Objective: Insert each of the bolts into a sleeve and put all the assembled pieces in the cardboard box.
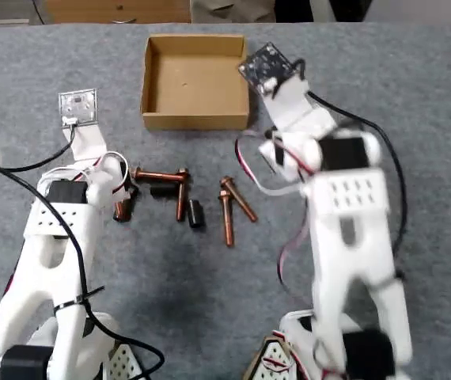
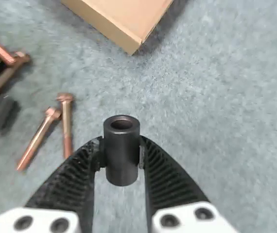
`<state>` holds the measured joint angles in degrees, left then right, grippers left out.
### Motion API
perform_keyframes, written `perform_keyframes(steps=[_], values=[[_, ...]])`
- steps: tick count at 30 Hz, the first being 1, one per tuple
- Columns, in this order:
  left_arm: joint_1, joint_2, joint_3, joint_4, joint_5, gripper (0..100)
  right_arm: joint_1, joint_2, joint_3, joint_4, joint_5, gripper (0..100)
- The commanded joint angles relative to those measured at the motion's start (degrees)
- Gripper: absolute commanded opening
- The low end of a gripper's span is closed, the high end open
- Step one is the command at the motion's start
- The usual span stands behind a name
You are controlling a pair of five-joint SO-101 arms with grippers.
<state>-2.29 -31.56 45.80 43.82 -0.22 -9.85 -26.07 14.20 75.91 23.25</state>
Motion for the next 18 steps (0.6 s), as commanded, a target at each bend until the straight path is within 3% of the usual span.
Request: perform_keyframes(steps=[1,6,11,14,18], values=[[-1.05,-3.82,-5.01,2.11,0.62,2,-0.84,-10.42,1.19,6.07,0.79,0.2],[-1.23,-6.46,-4.84,2.02,0.70,2,-1.89,-21.05,14.55,7.38,-2.64,0.2],[-1.23,-7.08,-5.10,1.93,1.49,2,-2.51,-33.10,40.66,-20.40,-19.34,0.1],[-1.23,-7.08,-5.19,1.93,3.25,2,-5.23,-41.63,55.08,-40.18,-23.21,0.1],[-0.97,-7.08,-4.66,1.93,3.25,2,-10.07,-50.68,62.99,-46.07,-23.56,0.1]])
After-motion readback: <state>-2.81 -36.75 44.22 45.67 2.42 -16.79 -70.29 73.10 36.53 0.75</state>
